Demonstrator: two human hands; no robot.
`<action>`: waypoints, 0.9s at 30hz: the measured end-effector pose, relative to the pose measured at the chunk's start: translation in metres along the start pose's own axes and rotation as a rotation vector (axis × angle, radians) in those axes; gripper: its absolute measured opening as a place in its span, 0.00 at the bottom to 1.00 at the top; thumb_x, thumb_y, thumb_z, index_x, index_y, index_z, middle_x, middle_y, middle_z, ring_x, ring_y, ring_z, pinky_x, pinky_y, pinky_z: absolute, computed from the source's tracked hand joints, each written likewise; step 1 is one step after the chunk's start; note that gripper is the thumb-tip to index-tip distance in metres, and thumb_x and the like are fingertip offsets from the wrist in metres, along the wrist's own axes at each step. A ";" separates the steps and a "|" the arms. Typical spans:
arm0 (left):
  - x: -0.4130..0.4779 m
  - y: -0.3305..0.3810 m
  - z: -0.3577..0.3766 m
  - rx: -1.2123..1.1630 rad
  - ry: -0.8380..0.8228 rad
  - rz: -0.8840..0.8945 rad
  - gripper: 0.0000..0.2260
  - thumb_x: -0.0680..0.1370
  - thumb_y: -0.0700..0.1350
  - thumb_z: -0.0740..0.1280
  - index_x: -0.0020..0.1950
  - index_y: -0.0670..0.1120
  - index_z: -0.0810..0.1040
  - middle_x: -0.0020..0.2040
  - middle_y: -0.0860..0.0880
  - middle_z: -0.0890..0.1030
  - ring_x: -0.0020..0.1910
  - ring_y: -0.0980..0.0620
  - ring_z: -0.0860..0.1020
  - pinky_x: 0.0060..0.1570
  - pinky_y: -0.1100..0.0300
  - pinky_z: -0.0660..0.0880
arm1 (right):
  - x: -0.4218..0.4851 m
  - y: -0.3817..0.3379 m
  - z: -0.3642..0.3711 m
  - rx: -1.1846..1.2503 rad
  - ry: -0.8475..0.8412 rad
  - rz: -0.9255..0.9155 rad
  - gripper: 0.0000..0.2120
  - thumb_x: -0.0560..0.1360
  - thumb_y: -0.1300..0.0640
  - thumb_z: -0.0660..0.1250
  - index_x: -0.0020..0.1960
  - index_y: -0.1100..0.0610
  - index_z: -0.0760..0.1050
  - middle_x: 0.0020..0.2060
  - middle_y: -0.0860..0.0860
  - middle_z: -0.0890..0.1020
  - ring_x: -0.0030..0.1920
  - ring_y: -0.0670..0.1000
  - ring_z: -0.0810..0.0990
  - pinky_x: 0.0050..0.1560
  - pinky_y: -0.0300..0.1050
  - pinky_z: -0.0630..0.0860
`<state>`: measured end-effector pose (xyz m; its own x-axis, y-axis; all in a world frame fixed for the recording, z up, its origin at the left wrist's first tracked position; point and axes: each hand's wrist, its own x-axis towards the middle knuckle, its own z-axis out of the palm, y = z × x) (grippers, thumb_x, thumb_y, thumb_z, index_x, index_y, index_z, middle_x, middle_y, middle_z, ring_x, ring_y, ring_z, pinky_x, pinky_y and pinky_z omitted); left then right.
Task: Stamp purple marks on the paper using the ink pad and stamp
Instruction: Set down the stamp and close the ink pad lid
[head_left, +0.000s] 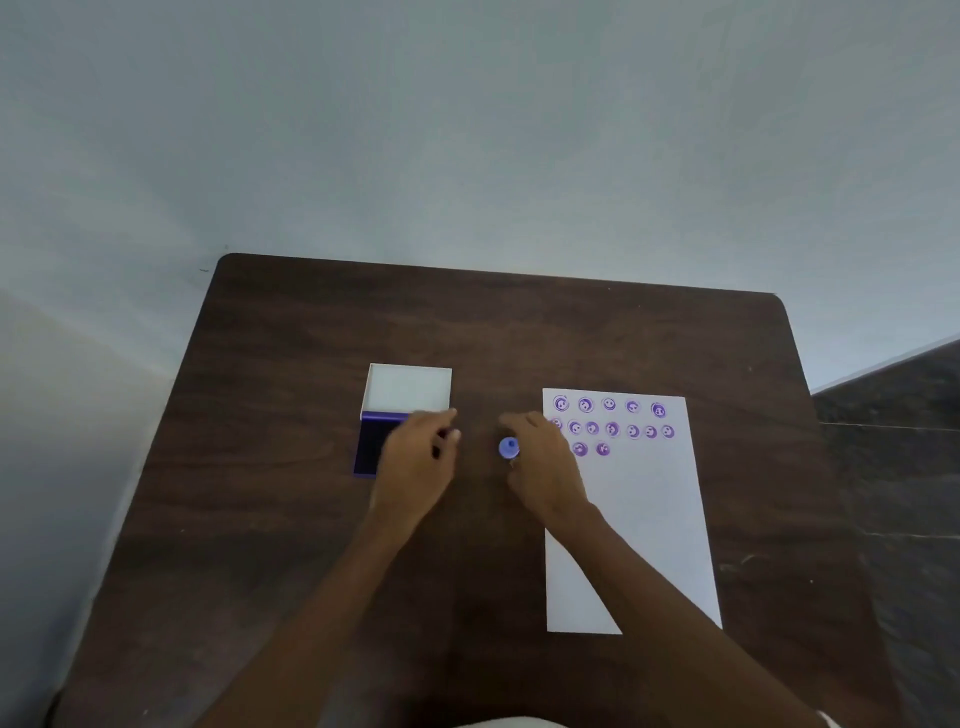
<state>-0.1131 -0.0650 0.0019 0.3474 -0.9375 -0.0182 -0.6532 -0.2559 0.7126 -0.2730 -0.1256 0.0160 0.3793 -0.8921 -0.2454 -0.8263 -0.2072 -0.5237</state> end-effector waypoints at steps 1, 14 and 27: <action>0.003 -0.013 -0.013 0.005 0.103 -0.020 0.12 0.79 0.40 0.69 0.62 0.42 0.81 0.54 0.45 0.82 0.48 0.51 0.80 0.53 0.52 0.79 | 0.001 -0.005 -0.001 0.037 0.042 0.001 0.23 0.71 0.65 0.70 0.66 0.58 0.72 0.64 0.55 0.76 0.64 0.55 0.73 0.65 0.46 0.69; 0.028 -0.073 -0.055 -0.433 0.094 -0.578 0.19 0.81 0.48 0.66 0.73 0.49 0.73 0.64 0.49 0.80 0.62 0.50 0.78 0.66 0.47 0.75 | 0.041 -0.079 0.018 0.734 -0.140 0.439 0.27 0.75 0.58 0.68 0.72 0.57 0.63 0.67 0.53 0.73 0.66 0.52 0.72 0.63 0.46 0.72; -0.038 -0.079 -0.066 -0.298 0.011 -0.259 0.15 0.84 0.52 0.59 0.67 0.50 0.78 0.66 0.54 0.78 0.62 0.65 0.74 0.64 0.67 0.70 | -0.034 -0.064 0.050 0.294 0.050 0.029 0.24 0.73 0.64 0.68 0.67 0.56 0.70 0.64 0.52 0.74 0.65 0.49 0.72 0.67 0.45 0.70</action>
<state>-0.0306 0.0062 -0.0071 0.4834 -0.8479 -0.2177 -0.3193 -0.4023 0.8580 -0.2121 -0.0622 0.0170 0.3303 -0.9162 -0.2267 -0.6773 -0.0628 -0.7330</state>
